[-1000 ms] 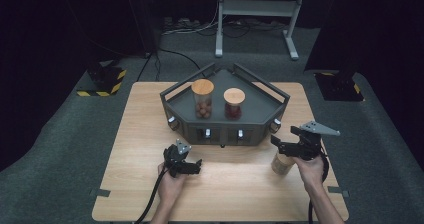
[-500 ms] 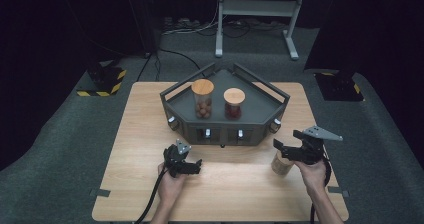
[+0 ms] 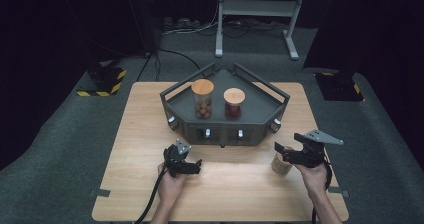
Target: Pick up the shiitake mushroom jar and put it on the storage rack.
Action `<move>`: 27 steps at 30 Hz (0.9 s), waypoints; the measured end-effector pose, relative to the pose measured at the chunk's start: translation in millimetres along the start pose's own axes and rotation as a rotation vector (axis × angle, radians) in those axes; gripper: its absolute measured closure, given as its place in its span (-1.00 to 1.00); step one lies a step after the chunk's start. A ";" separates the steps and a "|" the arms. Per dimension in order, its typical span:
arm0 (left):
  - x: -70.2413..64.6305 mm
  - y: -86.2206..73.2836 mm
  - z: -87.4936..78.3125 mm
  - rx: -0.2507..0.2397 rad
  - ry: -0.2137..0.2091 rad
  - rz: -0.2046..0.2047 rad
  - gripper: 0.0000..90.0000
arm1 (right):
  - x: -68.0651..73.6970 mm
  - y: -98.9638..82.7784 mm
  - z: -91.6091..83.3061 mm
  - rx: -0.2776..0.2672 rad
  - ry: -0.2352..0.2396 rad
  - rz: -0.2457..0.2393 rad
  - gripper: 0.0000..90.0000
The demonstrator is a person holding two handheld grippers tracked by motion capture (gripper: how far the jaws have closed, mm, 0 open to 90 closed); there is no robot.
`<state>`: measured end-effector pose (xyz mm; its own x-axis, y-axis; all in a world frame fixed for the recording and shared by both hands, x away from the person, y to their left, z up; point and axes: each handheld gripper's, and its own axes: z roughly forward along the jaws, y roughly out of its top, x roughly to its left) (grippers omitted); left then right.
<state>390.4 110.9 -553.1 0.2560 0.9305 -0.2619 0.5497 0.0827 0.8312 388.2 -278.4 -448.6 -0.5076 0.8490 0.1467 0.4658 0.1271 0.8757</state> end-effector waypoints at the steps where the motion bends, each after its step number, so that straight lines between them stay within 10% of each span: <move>1: 0.0 0.0 0.0 0.000 0.000 0.000 -0.89 | -0.3 -0.8 -0.3 0.001 -0.001 -0.001 -0.84; 27: -0.1 0.0 0.1 -0.001 0.000 -0.001 -0.89 | -4.2 -26.3 0.9 0.027 -0.003 0.013 -0.85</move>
<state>390.4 110.8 -553.1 0.2553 0.9305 -0.2628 0.5493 0.0841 0.8314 378.8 -284.8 -472.6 -0.4989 0.8524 0.1565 0.4919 0.1298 0.8609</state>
